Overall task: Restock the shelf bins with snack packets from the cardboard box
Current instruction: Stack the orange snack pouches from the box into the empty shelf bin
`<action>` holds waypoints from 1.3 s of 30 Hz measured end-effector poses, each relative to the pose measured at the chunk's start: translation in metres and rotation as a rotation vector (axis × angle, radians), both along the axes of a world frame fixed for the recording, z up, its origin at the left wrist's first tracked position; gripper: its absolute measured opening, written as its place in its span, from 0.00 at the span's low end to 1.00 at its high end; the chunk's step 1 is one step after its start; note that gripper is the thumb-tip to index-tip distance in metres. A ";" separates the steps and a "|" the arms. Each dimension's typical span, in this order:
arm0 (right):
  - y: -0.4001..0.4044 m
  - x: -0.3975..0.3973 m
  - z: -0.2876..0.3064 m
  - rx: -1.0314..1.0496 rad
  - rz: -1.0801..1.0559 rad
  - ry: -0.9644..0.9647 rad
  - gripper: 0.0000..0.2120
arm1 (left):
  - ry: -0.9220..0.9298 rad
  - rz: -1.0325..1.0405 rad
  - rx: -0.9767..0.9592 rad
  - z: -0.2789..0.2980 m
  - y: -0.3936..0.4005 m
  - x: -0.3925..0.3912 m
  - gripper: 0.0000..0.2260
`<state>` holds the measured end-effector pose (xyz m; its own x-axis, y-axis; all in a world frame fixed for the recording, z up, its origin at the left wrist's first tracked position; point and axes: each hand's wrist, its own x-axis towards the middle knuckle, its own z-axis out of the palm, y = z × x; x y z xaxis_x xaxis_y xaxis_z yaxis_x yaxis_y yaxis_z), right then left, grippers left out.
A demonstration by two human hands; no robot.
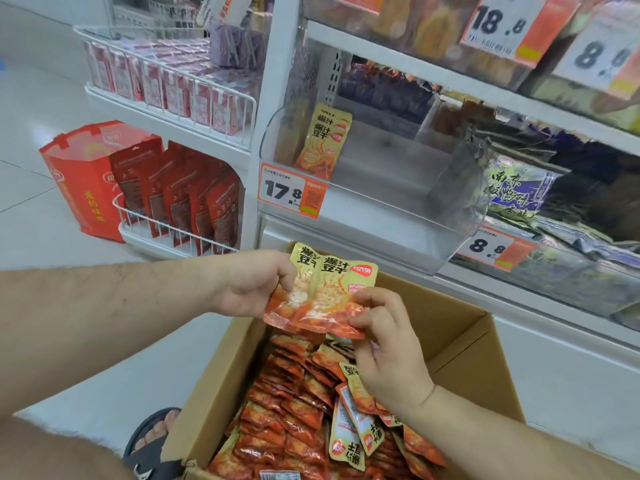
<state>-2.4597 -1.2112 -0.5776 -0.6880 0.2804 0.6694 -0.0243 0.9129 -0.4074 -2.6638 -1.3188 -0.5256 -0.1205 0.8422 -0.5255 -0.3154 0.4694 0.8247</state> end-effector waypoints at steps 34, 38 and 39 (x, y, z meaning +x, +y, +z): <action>0.160 -0.206 0.158 -1.069 -0.368 -0.477 0.13 | 1.746 0.319 0.375 0.021 0.083 -0.053 0.20; 0.172 -0.254 0.124 -1.037 -0.370 -0.584 0.12 | 1.760 0.358 0.431 0.006 0.087 -0.055 0.16; 0.174 -0.261 0.118 -1.032 -0.365 -0.576 0.11 | 1.767 0.387 0.439 0.003 0.089 -0.056 0.16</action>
<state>-2.7210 -1.0374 -0.4599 -0.5797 0.7343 -0.3532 0.5856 0.0741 -0.8072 -2.7200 -1.2303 -0.5223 -0.4102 0.6620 0.6273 0.9117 0.2794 0.3014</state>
